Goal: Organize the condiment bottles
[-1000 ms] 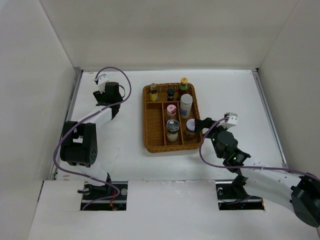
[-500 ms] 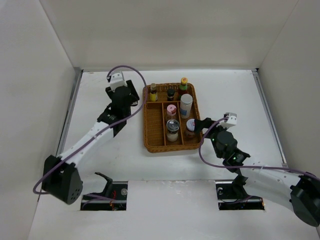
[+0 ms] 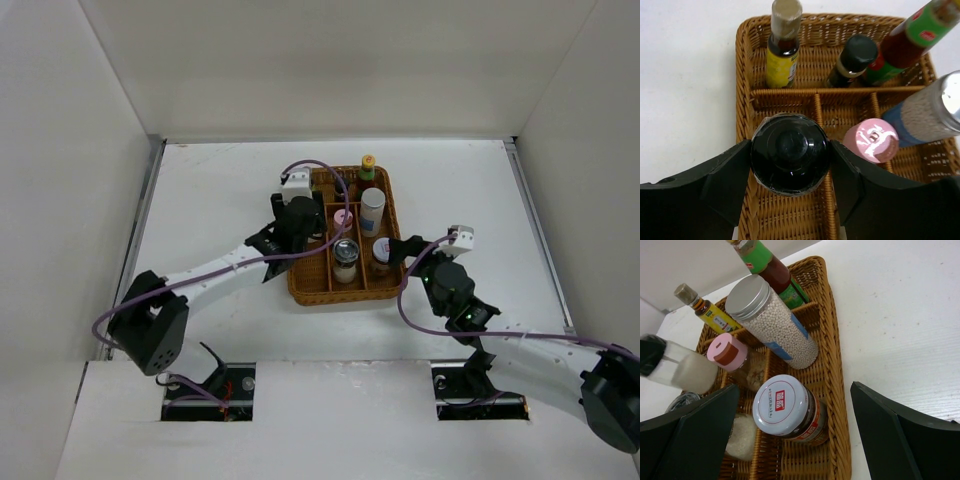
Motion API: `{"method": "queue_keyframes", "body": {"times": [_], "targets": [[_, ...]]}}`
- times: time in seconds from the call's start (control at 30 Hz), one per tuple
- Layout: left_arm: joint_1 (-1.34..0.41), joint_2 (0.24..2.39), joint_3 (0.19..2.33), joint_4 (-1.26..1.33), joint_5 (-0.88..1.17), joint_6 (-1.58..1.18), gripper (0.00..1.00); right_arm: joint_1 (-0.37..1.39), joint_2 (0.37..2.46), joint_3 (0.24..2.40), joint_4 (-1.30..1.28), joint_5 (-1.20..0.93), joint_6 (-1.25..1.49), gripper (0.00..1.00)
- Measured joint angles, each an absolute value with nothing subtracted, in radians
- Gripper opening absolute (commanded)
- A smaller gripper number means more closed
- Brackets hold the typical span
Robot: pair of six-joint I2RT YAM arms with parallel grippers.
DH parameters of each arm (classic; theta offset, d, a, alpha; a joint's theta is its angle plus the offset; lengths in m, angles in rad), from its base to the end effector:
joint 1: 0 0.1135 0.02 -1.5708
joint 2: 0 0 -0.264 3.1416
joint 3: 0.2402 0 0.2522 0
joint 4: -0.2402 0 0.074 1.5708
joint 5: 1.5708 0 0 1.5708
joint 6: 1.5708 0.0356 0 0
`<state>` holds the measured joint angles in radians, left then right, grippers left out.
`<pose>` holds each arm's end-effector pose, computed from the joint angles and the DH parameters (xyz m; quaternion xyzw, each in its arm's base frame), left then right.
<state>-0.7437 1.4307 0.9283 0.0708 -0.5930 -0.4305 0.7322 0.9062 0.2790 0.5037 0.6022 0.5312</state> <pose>0.2495 -0.2025 0.2662 -0.0300 0.8201 -0.0809 0.5657 0.1572 0.1142 0.2134 0.1236 0.7318 0.1940 0.6416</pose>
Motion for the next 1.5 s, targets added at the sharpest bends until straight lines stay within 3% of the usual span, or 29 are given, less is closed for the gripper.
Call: {"method": "queue_keyframes", "body": {"times": [0.23, 0.37, 0.43, 0.57, 0.77, 1.1, 1.5], "targets": [[-0.707, 1.549, 0.904, 0.156, -0.596, -0.442, 0.41, 0.732, 0.901, 0.279, 0.504, 0.608, 0.53, 1.0], [-0.707, 1.612, 0.897, 0.245, -0.612, -0.445, 0.52, 0.732, 0.904, 0.279, 0.504, 0.616, 0.53, 1.0], [-0.707, 1.614, 0.896, 0.258, -0.616, -0.442, 0.63, 0.732, 0.899, 0.279, 0.504, 0.623, 0.529, 1.0], [-0.707, 1.607, 0.882, 0.291, -0.614, -0.451, 1.0, 0.732, 0.877, 0.279, 0.506, 0.636, 0.529, 1.0], [-0.706, 1.468, 0.826, 0.29, -0.609, -0.448, 1.0, 0.731, 0.87, 0.279, 0.508, 0.66, 0.529, 1.0], [-0.603, 1.044, 0.669, 0.321, -0.609, -0.454, 1.0, 0.725, 0.843, 0.279, 0.506, 0.723, 0.528, 1.0], [-0.185, 0.993, 0.372, 0.033, -0.449, -0.724, 1.0, 0.694, 0.697, 0.28, 0.398, 0.788, 0.554, 1.0]]}}
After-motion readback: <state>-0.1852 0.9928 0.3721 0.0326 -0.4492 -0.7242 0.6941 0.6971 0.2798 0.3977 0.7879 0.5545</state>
